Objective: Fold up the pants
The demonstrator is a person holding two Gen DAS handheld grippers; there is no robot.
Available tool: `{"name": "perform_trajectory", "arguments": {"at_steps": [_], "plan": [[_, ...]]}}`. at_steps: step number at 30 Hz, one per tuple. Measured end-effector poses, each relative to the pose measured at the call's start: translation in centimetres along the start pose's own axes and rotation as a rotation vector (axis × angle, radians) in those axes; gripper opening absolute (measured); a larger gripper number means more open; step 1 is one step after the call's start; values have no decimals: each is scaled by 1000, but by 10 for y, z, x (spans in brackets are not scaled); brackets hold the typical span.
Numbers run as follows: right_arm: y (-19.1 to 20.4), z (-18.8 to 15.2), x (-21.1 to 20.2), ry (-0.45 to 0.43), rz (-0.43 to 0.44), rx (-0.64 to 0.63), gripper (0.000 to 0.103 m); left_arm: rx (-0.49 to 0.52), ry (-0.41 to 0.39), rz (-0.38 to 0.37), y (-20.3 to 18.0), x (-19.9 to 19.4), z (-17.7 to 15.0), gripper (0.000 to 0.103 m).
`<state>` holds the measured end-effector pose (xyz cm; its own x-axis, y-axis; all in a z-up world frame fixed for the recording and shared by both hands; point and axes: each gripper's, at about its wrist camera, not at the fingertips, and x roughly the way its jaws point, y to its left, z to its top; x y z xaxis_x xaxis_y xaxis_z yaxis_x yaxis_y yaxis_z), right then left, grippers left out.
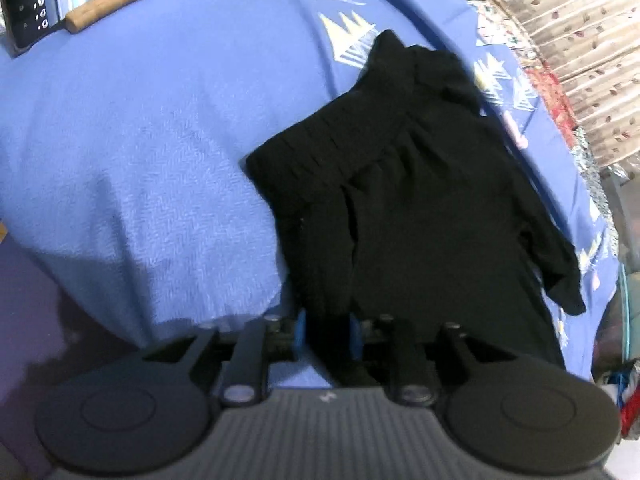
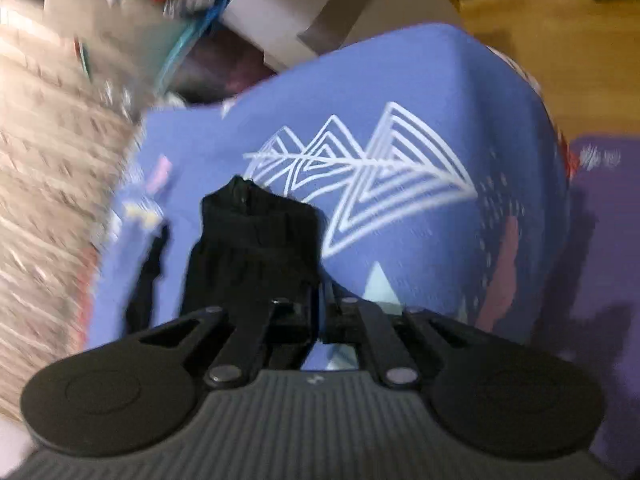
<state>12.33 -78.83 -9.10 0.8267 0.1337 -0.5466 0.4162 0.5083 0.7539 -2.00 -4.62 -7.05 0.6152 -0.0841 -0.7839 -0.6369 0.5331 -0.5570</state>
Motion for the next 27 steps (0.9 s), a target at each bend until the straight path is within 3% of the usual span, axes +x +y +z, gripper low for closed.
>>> {"name": "perform_trajectory", "arguments": {"at_steps": [2, 7, 10, 13, 15, 16, 18, 21, 23, 24, 27], "plan": [[1, 2, -11, -21, 1, 13, 18, 33, -25, 10, -1, -13, 1, 34], [37, 15, -44, -117, -16, -133, 18, 76, -120, 4, 8, -56, 8, 34], [71, 22, -43, -108, 20, -199, 18, 165, -198, 83, -3, -69, 38, 34], [114, 21, -24, -45, 45, -283, 19, 338, -269, 189, -41, -62, 76, 35], [151, 18, -5, 5, 65, -348, 24, 458, -299, 215, -72, -47, 100, 41], [166, 17, 6, 32, 75, -374, 33, 512, -303, 223, -91, -34, 115, 48], [197, 12, 34, 80, 81, -411, 39, 575, -300, 227, -124, -7, 134, 56], [247, 3, 84, 136, 59, -475, 42, 661, -299, 243, -166, 44, 166, 60], [277, -2, 122, 171, 30, -509, 43, 721, -282, 251, -184, 84, 179, 68], [292, -5, 139, 184, 15, -523, 43, 746, -278, 262, -189, 103, 184, 77], [330, -11, 197, 229, -17, -569, 44, 839, -261, 293, -202, 151, 186, 79]]}}
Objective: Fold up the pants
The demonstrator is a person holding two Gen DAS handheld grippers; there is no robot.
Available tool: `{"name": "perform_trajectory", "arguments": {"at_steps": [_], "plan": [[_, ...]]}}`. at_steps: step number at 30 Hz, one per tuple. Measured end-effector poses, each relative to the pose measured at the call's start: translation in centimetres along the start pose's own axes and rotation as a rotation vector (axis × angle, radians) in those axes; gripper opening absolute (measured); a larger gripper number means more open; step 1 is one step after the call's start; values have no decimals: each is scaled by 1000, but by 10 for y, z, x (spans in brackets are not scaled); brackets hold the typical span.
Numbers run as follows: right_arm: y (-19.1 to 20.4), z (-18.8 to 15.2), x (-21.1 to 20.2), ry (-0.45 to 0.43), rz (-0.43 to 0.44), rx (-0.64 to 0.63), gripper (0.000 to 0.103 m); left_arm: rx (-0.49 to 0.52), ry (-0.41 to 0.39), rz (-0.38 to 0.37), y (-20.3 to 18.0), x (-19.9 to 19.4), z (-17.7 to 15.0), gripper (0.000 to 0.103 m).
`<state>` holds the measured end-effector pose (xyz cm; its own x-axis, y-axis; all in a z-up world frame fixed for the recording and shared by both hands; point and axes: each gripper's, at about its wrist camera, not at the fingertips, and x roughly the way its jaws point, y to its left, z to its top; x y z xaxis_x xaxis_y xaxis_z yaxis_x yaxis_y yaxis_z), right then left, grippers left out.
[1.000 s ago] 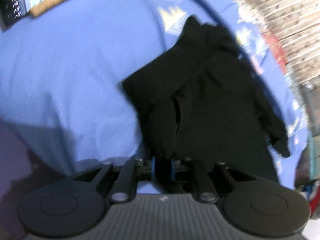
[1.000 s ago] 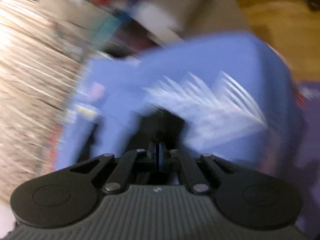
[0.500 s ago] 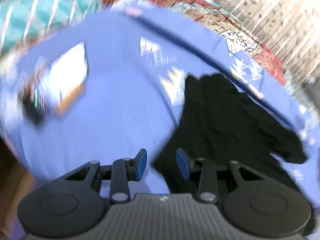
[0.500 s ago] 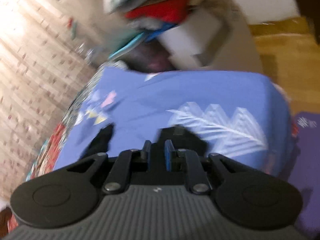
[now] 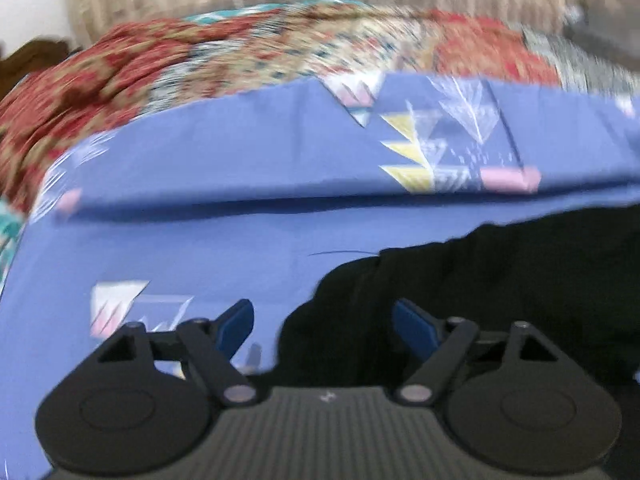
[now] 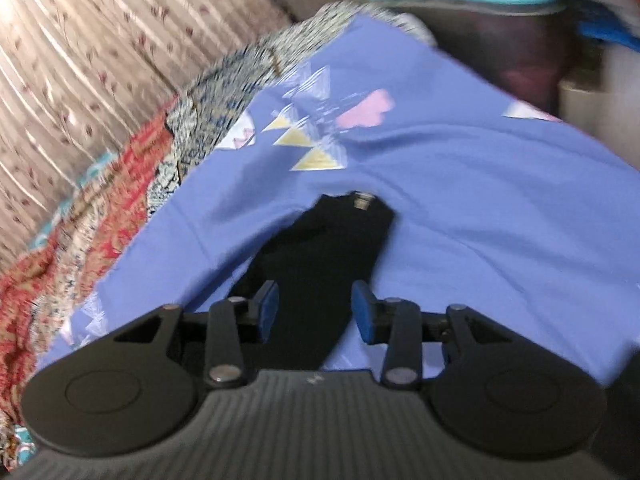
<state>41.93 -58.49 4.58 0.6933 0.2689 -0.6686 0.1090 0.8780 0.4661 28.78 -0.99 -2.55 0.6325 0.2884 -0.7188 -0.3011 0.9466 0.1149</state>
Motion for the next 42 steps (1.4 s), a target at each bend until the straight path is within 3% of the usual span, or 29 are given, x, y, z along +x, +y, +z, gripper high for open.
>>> {"name": "perform_trajectory", "arguments": {"at_steps": [3, 6, 8, 12, 14, 15, 20, 25, 29, 34, 42], "plan": [[24, 21, 55, 46, -49, -7, 53, 88, 0, -39, -17, 23, -3, 75], [39, 36, 117, 75, -118, 22, 56, 167, 5, -35, -28, 35, -9, 53], [41, 42, 147, 92, -164, 52, 58, 187, 33, -9, -29, 44, -15, 30], [36, 43, 200, 111, -269, 109, 56, 173, 13, -17, -25, 41, -21, 13], [41, 39, 209, 105, -302, 42, 27, 187, -21, 2, -27, 32, -24, 10], [43, 37, 207, 101, -308, -7, 4, 188, -33, 8, -26, 29, -23, 10], [24, 44, 149, 27, -190, 73, 3, 143, -136, 32, -22, -21, -23, 10], [3, 46, 39, -59, -54, 130, 3, 108, -239, 27, -18, -100, -41, 10], [-21, 22, -51, -113, 18, 154, 3, 89, -293, 11, -12, -162, -73, 10], [-86, -32, -131, -137, 46, 220, 4, 89, -296, -14, -11, -218, -128, 10], [-194, -138, -182, -104, -42, 399, 3, 87, -172, -60, -32, -245, -225, 10]]}}
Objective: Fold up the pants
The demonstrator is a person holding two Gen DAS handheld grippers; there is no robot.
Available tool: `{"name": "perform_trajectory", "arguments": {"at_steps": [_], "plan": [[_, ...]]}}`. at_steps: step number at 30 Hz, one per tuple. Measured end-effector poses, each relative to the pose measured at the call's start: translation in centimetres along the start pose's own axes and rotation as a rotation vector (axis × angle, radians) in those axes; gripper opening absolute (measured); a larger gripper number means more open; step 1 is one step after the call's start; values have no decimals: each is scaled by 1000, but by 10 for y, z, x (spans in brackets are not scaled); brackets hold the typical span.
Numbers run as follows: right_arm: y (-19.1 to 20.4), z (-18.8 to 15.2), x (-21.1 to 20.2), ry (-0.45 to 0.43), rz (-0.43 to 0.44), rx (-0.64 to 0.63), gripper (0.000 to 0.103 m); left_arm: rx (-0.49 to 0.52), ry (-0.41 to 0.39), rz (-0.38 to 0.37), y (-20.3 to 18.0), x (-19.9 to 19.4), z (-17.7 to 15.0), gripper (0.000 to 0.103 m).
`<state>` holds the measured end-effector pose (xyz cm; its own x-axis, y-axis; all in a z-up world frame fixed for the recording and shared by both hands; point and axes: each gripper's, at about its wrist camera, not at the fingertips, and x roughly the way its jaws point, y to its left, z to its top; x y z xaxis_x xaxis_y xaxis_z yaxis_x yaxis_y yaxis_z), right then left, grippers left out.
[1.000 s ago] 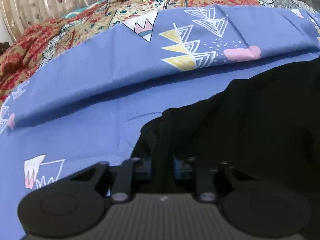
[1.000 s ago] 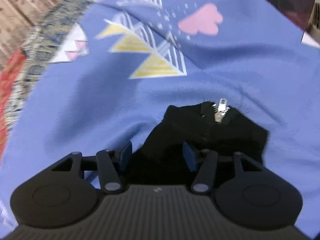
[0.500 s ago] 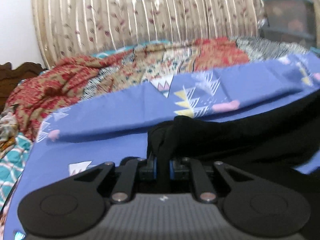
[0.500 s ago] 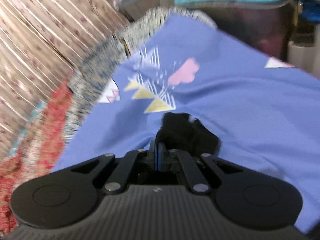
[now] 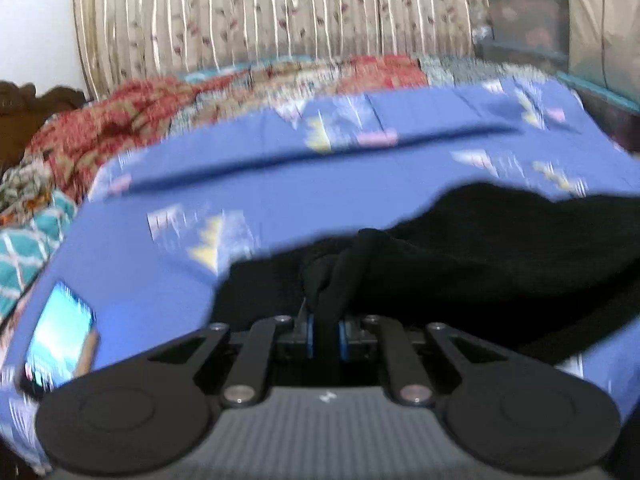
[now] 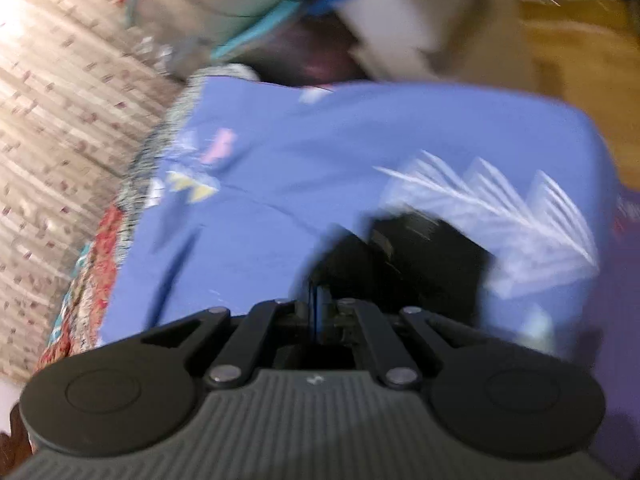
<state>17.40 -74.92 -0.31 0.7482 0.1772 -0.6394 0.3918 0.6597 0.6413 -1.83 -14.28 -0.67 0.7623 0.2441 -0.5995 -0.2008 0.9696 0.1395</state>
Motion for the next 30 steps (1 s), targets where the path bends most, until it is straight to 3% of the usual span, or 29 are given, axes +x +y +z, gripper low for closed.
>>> {"name": "perform_trajectory", "arguments": {"at_steps": [3, 5, 6, 7, 8, 9, 12, 15, 17, 19, 22, 27, 29, 30], "plan": [[-28, -18, 7, 17, -76, 17, 5, 1, 37, -9, -12, 1, -23, 14], [-33, -29, 13, 26, -114, 21, 15, 9, 68, 5, -15, 2, -33, 17], [-35, -32, 15, 30, -134, 38, 27, -3, 68, -1, -15, -2, -37, 18], [-38, -35, 13, 27, -133, 56, 47, -25, 59, -17, -10, -8, -38, 20], [-39, -35, 10, 15, -130, 65, 53, -51, 44, -40, -4, -16, -39, 24], [-41, -37, 4, -14, -140, 62, 53, -84, 26, -61, 4, -25, -40, 27], [-33, -45, -15, -96, -153, 13, 53, -199, -14, -98, 34, -45, -44, 48], [-13, -59, -29, -124, -72, -97, 53, -331, -27, -91, 74, -46, -36, 54], [6, -74, -30, -89, -13, -188, 53, -433, -25, -96, 102, -36, -27, 60], [38, -98, -19, -4, 69, -297, 53, -504, -20, -125, 124, -18, -13, 60], [80, -141, 3, 152, 180, -454, 53, -492, 9, -133, 134, 17, 6, 60], [140, -223, 27, 332, 270, -711, 53, -484, 230, -217, 125, 86, 14, 60], [153, -250, 37, 383, 294, -788, 52, -464, 274, -226, 117, 100, 14, 21], [156, -258, 41, 407, 292, -817, 52, -446, 272, -214, 113, 101, 14, 19]]}}
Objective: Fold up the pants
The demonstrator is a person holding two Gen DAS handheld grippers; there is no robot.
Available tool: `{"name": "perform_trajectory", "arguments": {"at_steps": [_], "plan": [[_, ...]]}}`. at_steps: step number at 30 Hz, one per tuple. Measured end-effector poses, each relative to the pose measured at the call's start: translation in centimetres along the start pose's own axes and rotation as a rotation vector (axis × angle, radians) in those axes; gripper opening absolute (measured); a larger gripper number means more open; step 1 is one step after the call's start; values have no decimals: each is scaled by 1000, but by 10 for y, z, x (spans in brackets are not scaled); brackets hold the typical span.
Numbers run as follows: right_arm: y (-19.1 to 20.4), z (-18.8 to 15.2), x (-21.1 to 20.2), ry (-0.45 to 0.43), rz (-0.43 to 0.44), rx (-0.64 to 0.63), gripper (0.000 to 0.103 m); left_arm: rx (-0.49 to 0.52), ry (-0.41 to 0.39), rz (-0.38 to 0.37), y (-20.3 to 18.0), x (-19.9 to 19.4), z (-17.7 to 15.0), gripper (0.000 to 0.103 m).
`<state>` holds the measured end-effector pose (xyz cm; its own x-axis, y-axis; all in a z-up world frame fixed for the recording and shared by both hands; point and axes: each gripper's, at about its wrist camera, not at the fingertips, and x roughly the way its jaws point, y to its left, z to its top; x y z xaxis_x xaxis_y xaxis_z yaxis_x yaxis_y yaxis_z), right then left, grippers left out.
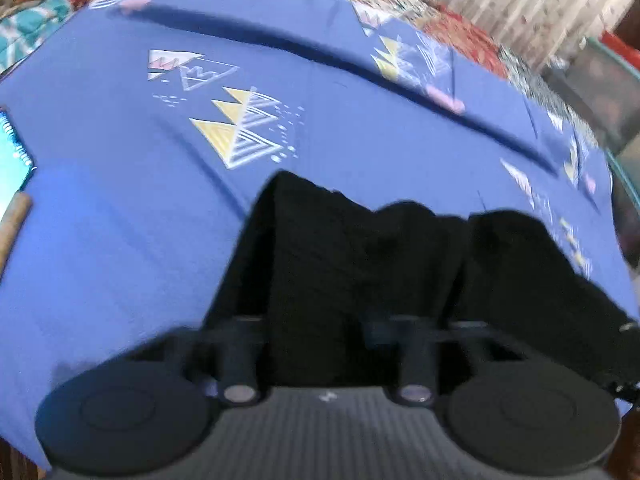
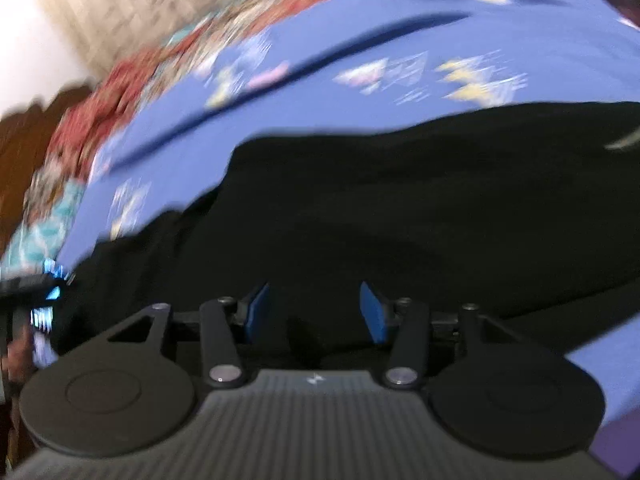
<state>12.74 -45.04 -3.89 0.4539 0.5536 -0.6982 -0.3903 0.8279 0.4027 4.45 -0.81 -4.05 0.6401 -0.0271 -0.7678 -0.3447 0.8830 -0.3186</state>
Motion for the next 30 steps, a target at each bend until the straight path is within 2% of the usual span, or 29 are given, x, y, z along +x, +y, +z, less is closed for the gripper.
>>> {"name": "perform_trajectory", "arguments": {"at_steps": [2, 4, 7, 9, 10, 12, 14, 16, 18, 19, 20, 21, 23, 26, 28, 30], "plan": [[1, -2, 15, 57, -13, -30, 52, 51, -69, 33, -8, -8, 1, 13], [0, -4, 23, 90, -30, -34, 52, 99, -178, 67, -13, -27, 1, 12], [-5, -3, 25, 87, -16, -7, 52, 177, -376, 130, -20, -59, 1, 11], [-7, -2, 26, 85, -6, 14, 52, 235, -476, 203, -24, -69, -4, 11], [-8, -1, 27, 83, -3, 22, 52, 247, -470, 226, -22, -66, -5, 13], [-3, -4, 28, 79, -7, 16, 52, 215, -381, 238, -12, -49, -3, 18], [5, -6, 28, 78, -20, -11, 52, 132, -254, 250, 5, -25, -6, 29], [13, -14, 24, 80, -32, -47, 52, 23, -173, 217, 23, -18, -15, 32], [20, -12, 22, 85, -41, -76, 53, -92, -172, 130, 40, -29, -27, 36], [22, -10, 18, 76, -32, -86, 53, -149, -177, 84, 49, -37, -34, 41], [26, -6, 16, 59, -4, -105, 53, -203, -183, 43, 57, -44, -41, 47], [37, 0, 11, 29, 49, -149, 53, -249, -193, 14, 66, -52, -48, 48], [68, 8, 8, -4, 132, -278, 53, -314, -205, -41, 78, -62, -59, 48], [128, 15, 24, 16, 246, -547, 59, -371, -219, -88, 94, -68, -70, 48], [167, 13, 40, 42, 316, -693, 73, -400, -226, -99, 102, -73, -77, 48], [213, 8, 62, 65, 396, -848, 81, -418, -224, -101, 106, -75, -84, 48]]}}
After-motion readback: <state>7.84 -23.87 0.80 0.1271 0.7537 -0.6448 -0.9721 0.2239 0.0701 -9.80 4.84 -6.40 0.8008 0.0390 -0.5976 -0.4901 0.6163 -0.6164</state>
